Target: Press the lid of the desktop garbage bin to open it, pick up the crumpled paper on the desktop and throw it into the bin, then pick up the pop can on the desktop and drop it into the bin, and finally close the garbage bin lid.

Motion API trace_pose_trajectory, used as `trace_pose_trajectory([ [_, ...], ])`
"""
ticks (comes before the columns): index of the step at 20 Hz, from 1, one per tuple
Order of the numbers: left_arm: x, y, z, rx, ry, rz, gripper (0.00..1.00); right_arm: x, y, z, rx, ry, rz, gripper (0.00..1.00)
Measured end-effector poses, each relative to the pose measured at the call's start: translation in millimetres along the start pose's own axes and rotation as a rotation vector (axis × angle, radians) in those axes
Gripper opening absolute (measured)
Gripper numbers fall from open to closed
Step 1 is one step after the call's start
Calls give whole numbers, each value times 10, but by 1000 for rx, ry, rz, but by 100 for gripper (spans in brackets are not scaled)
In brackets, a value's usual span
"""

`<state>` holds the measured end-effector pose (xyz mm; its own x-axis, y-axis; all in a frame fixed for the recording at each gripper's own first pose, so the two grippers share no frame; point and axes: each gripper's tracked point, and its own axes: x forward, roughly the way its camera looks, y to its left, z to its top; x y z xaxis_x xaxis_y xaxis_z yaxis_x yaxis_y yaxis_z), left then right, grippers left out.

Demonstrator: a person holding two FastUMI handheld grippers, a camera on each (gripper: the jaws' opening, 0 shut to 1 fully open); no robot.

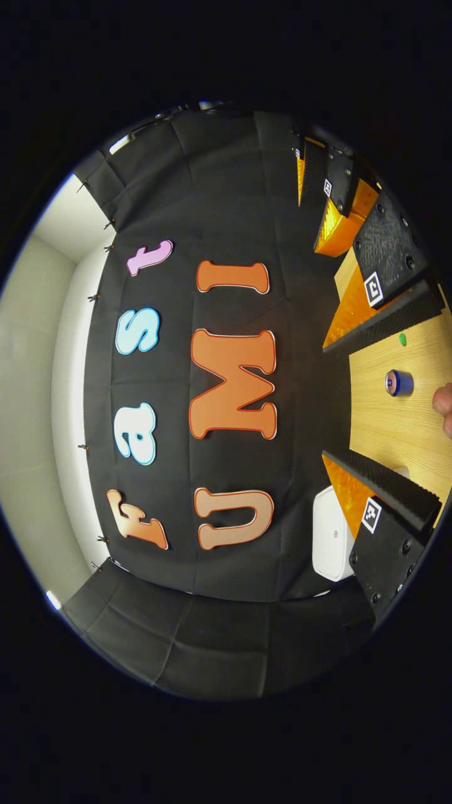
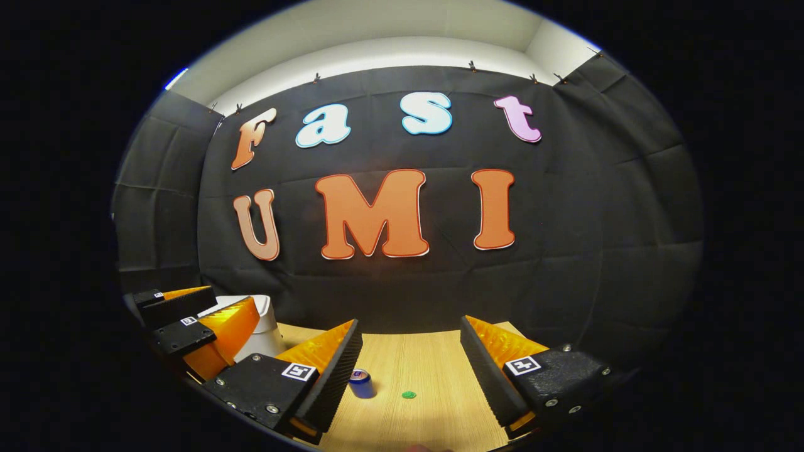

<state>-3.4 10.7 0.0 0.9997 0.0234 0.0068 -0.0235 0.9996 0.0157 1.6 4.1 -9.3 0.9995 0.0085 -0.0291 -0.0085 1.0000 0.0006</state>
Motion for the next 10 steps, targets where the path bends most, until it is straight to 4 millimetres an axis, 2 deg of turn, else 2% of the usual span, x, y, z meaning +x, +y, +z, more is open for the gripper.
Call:
trace_pose_trajectory([
  [10,32,-12,-30,2,2,1,93,40,-1,-23,0,5,1,94],
])
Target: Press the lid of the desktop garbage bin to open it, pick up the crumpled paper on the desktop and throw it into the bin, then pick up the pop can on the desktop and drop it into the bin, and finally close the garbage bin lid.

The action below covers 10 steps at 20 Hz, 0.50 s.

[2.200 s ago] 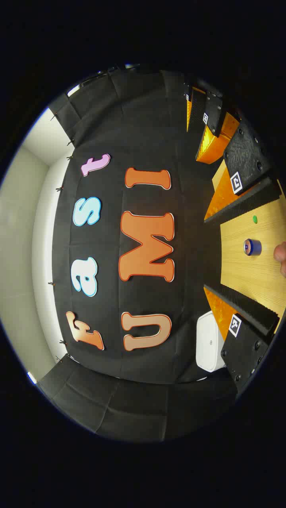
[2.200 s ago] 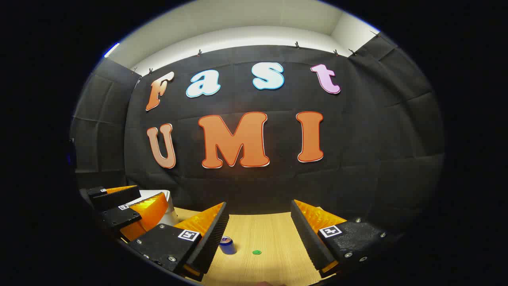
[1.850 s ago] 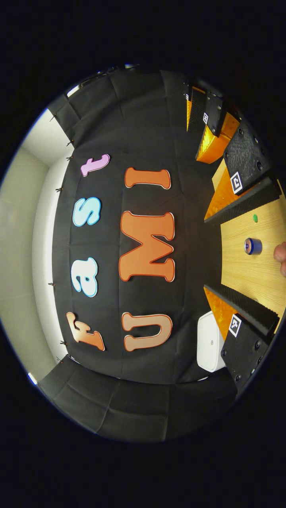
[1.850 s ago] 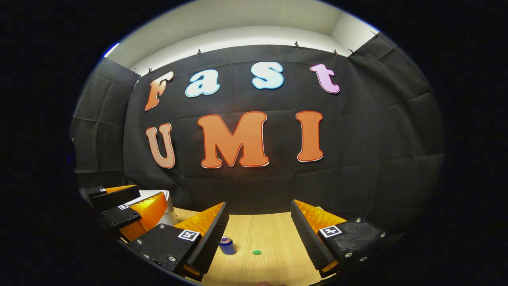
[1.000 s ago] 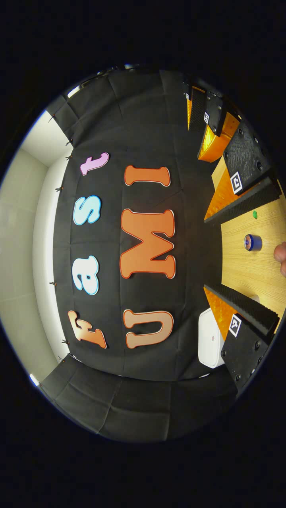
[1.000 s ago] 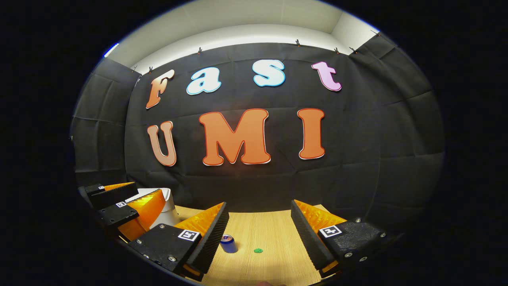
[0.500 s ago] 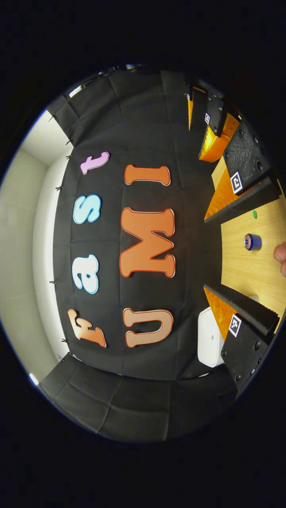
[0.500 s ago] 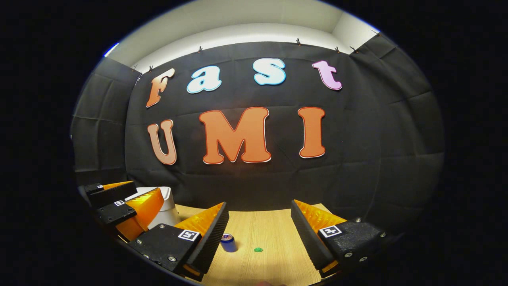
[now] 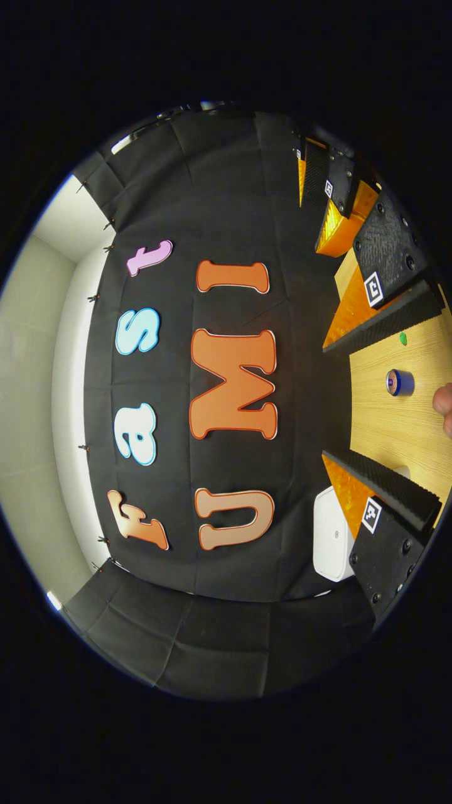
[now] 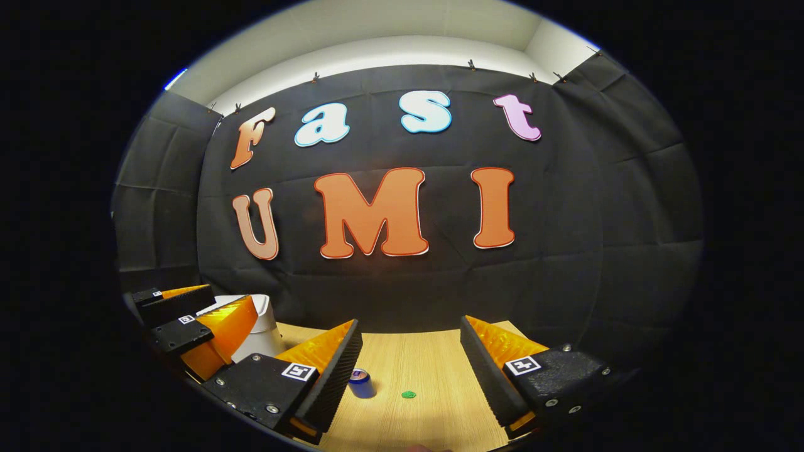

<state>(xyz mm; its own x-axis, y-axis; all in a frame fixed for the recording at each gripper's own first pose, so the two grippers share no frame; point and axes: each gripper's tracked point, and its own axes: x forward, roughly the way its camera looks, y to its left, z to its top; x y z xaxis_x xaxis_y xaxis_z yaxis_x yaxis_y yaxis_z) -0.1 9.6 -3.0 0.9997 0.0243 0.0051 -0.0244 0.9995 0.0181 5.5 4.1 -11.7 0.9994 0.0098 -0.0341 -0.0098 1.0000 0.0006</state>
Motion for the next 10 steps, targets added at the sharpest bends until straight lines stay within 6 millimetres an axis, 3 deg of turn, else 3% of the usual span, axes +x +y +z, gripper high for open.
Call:
trace_pose_trajectory([
  [10,20,67,60,3,-22,29,93,73,-55,-83,3,15,2,93],
])
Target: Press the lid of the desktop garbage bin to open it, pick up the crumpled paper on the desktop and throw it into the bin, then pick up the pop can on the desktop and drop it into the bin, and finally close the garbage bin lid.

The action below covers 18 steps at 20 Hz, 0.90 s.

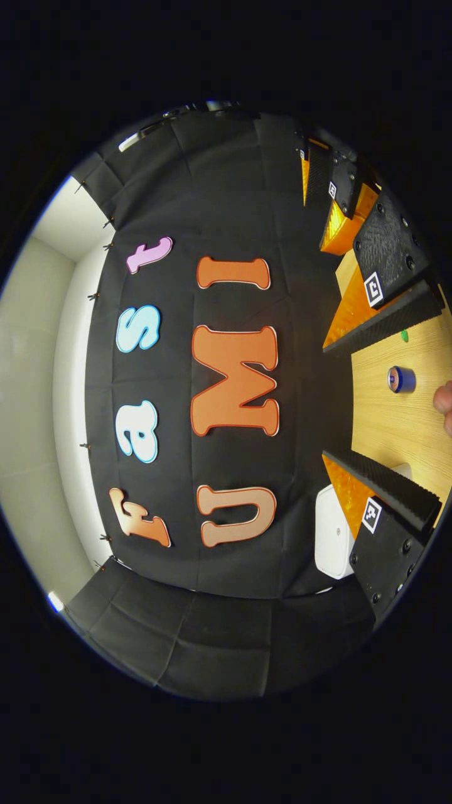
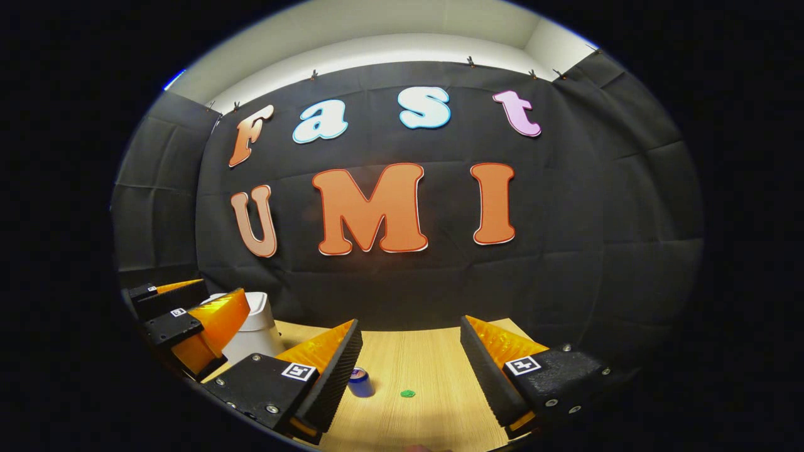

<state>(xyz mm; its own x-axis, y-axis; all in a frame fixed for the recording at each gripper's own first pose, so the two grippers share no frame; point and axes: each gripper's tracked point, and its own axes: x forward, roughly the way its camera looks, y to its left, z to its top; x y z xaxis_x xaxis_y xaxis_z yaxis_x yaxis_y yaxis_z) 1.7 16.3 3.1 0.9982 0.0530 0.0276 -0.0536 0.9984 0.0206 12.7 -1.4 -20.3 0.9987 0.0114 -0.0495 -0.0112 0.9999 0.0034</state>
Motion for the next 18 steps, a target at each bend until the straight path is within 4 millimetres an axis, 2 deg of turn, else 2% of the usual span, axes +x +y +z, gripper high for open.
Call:
trace_pose_trajectory([
  [4,34,85,74,0,-28,17,93,46,15,-24,2,5,6,93],
  [9,184,146,-40,11,23,7,86,95,61,-45,0,10,17,93],
  [13,266,409,13,-14,27,35,57,149,130,-37,-6,10,25,94],
  [14,303,469,1,-17,33,41,46,164,141,-35,-7,11,25,94],
  [18,452,941,-62,-4,68,121,12,185,194,-47,-11,12,26,94],
])
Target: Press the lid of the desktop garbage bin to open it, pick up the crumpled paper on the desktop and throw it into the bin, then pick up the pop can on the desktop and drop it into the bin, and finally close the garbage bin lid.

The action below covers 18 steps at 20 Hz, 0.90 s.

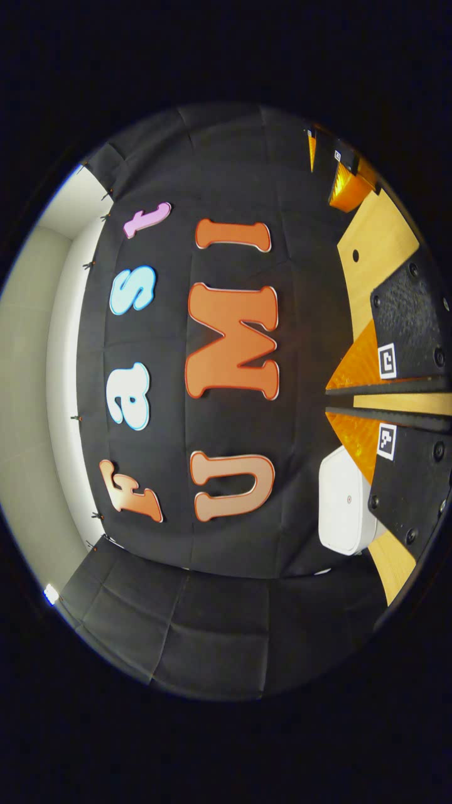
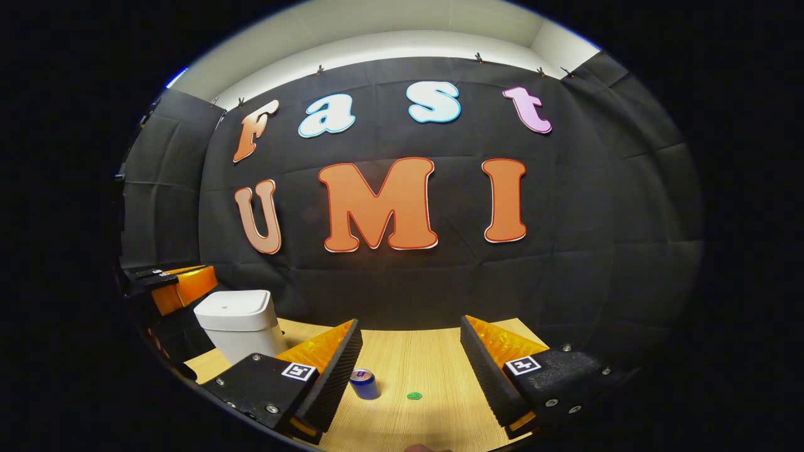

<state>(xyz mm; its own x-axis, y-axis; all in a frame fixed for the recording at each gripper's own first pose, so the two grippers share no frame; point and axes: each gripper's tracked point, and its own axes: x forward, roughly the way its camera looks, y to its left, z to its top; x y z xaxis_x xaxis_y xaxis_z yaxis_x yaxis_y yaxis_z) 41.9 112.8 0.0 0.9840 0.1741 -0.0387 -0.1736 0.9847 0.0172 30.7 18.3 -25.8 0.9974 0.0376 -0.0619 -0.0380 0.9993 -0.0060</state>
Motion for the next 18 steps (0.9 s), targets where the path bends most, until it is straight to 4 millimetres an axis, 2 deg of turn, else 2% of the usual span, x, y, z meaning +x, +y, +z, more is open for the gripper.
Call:
trace_pose_trajectory([
  [2,130,269,-31,10,18,43,0,34,28,8,-3,-1,-3,94],
  [5,381,669,-98,6,56,92,0,77,107,1,-8,1,-6,94],
  [10,804,1264,-369,-65,167,137,0,129,259,-22,-23,5,-16,94],
  [12,977,1421,-476,-103,204,123,0,139,319,-47,-30,11,-18,94],
  [15,1188,1557,-688,-131,280,94,0,156,353,-103,-39,25,-23,94],
  [16,1252,1665,-727,-143,280,108,0,151,355,-121,-42,31,-23,94],
  [18,1334,1708,-832,-183,305,83,0,147,336,-150,-45,39,-28,94],
])
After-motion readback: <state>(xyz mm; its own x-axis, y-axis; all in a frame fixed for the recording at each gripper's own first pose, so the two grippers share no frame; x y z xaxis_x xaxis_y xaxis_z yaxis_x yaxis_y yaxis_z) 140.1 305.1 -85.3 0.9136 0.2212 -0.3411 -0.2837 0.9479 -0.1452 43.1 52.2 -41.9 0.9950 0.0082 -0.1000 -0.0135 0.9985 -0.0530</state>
